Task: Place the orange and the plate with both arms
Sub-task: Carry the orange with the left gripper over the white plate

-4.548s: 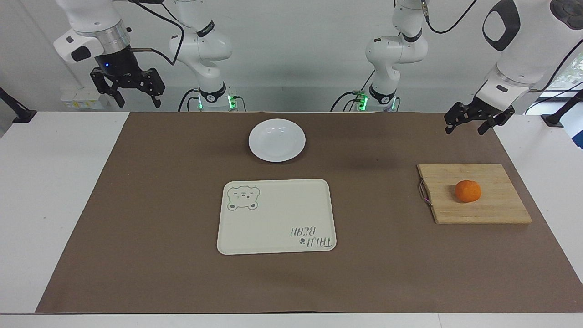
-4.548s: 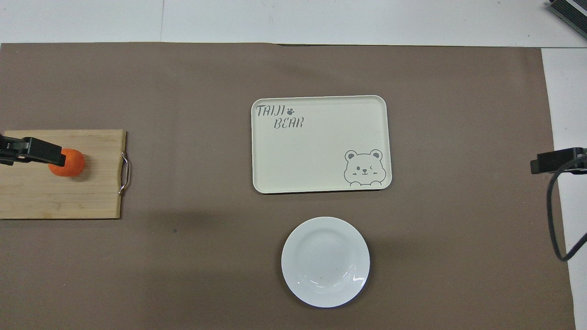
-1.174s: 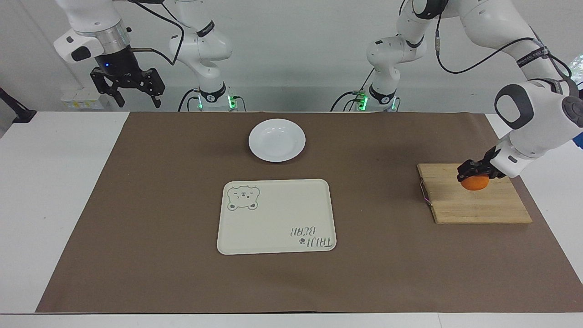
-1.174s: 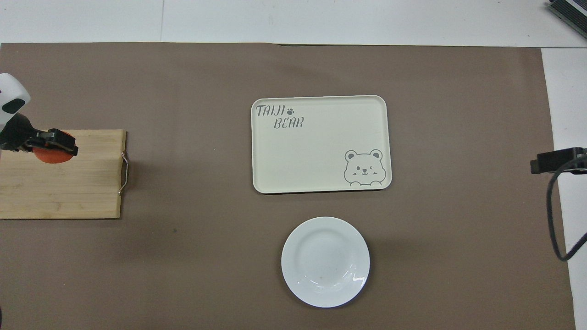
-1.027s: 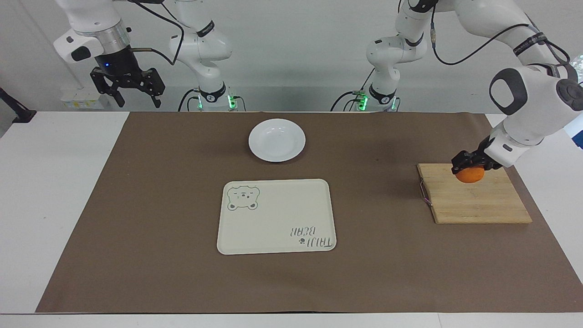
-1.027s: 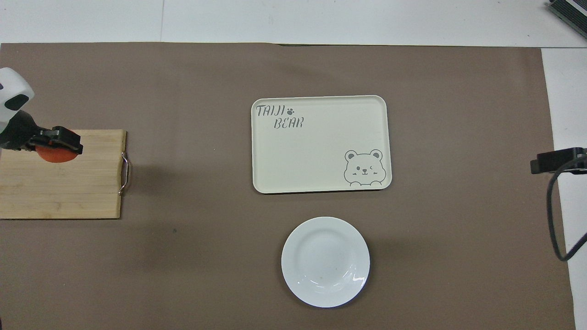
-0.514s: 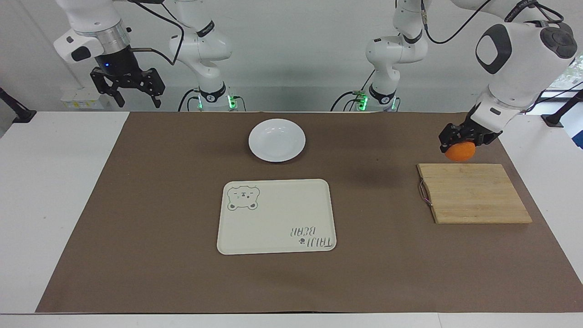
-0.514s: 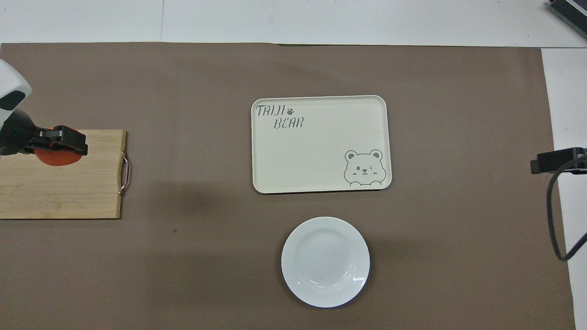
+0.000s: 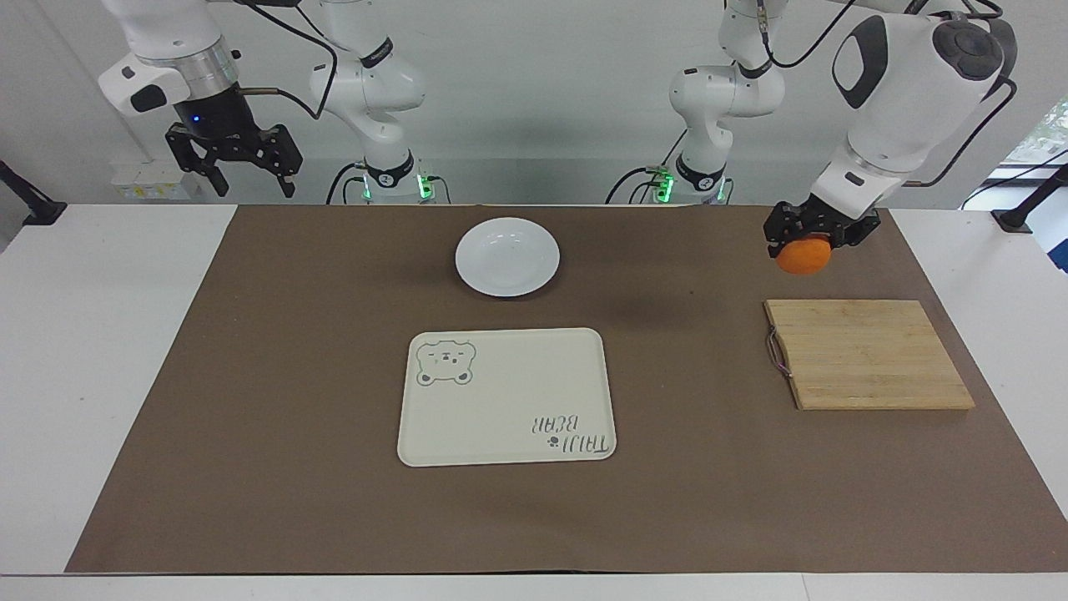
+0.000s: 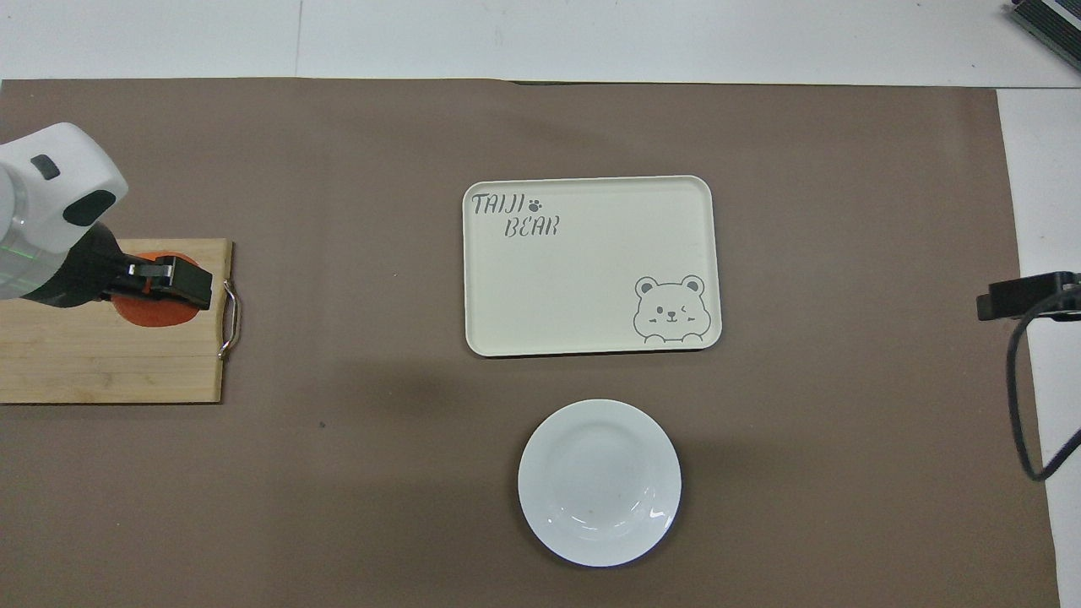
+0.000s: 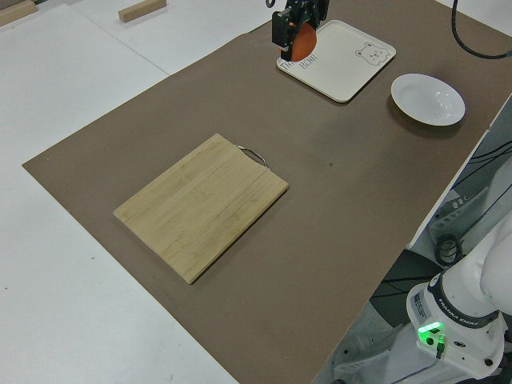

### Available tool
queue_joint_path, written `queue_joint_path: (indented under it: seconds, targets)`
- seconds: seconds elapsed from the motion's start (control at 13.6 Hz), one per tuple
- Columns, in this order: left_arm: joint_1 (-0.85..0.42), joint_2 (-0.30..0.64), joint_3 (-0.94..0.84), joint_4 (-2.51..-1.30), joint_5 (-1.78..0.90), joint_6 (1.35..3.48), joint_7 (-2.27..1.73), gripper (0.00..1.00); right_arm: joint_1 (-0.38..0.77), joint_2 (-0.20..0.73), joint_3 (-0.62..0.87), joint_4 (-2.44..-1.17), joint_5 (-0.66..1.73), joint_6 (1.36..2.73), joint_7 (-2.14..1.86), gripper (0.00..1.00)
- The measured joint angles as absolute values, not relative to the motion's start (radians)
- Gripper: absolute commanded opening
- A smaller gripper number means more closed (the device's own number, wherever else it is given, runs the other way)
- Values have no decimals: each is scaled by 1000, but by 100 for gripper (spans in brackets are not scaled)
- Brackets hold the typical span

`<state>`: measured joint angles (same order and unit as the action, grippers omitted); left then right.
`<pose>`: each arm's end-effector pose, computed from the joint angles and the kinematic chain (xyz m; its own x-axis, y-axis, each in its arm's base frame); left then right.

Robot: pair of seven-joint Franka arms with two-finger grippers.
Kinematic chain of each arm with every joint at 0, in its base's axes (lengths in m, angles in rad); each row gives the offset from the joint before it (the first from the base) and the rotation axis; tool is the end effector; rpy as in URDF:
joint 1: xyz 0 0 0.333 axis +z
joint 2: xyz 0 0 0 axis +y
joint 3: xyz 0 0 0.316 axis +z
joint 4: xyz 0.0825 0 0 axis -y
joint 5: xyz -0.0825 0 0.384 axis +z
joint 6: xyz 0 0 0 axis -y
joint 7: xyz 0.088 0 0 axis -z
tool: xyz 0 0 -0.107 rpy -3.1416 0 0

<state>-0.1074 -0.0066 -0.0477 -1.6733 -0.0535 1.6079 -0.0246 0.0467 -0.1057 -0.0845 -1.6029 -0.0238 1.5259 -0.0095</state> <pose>0.5446 -0.0908 0.5830 0.9900 -0.1279 -0.0601 -0.1249 -0.9908 0.0515 0.5162 -0.0248 0.6618 0.9992 -0.0291 0.0282 -0.0296 -0.9994 0.0151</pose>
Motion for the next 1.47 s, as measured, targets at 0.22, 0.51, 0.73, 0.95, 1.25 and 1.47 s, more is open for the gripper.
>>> queue_joint_path:
  seconds: [0.22,0.51,0.73,0.95,1.25,1.47]
  targets:
    - [-194,-30,-55,-1673,-54,1598,-14,0,47,-106,-84,-1603,-24,1526,-10,100]
    - [-311,-35,-82,-1674,-54,1595,-1,0,47,-106,-84,-1603,-24,1526,-10,100]
    - [-408,-32,-88,-1692,-57,1620,54,0,47,-106,-84,-1603,-24,1526,-10,100]
    - [-526,-25,-92,-1785,-57,1757,58,0,47,-106,-84,-1603,-24,1526,-10,100]
    - [-654,-8,-91,-1928,-57,1962,9,0,47,-106,-84,-1603,-24,1526,-10,100]
    - [-775,33,-92,-2008,-57,2105,-177,0,47,-106,-84,-1603,-24,1526,-10,100]
